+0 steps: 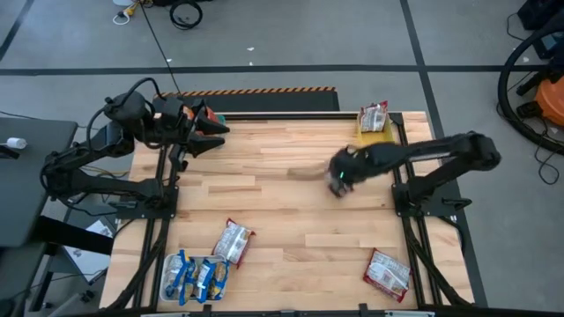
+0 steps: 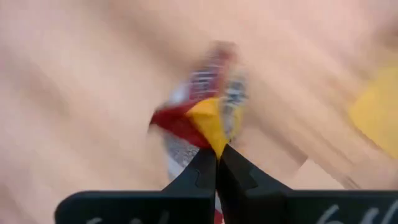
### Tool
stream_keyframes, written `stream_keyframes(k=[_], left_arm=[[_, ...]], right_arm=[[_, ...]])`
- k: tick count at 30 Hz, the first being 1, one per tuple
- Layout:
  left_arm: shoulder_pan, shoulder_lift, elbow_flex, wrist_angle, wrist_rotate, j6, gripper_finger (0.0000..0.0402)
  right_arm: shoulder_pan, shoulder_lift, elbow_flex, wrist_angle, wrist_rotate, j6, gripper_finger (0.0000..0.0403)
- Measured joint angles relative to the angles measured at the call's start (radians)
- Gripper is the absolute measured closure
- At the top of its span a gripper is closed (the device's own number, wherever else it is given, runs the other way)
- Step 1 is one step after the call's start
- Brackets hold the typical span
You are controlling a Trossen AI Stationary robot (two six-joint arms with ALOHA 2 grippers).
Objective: Sort Maruchan noodles
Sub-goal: Put the red noodle pack into the yellow bin
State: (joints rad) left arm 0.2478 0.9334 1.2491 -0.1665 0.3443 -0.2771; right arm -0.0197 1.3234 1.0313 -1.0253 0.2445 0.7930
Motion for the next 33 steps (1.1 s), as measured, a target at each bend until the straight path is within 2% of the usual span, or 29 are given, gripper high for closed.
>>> stream_keyframes(k=[5,12,19,22,24,30,33], left_arm=[[0.0,0.0,0.0,0.0,0.001,-0.009,0.0246],[-0.002,0.0,0.0,-0.001,0.031,-0.026,0.0246],[-0.002,0.0,0.0,0.025,0.031,0.009,0.0246],[-0.002,0.0,0.0,0.041,0.04,0.01,0.0246],[-0.002,0.0,0.0,0.041,0.046,0.006,0.0246],[-0.002,0.0,0.0,0.041,0.048,-0.022,0.0246],[-0.002,0.0,0.0,0.042,0.047,-0.052,0.0246]], right_arm=[[-0.162,-0.184,0.019,-0.008,0.179,0.382,0.0394],[-0.295,-0.436,-0.033,-0.005,0.468,0.784,0.0396],[-0.437,-0.486,-0.191,0.089,0.566,1.063,0.0396],[-0.489,-0.482,-0.292,0.225,0.609,1.168,0.0396],[-0.532,-0.471,-0.362,0.378,0.611,1.178,0.0396],[-0.673,-0.382,-0.57,0.887,0.516,1.187,0.0396],[-0.724,-0.338,-0.636,1.042,0.489,1.231,0.0395]])
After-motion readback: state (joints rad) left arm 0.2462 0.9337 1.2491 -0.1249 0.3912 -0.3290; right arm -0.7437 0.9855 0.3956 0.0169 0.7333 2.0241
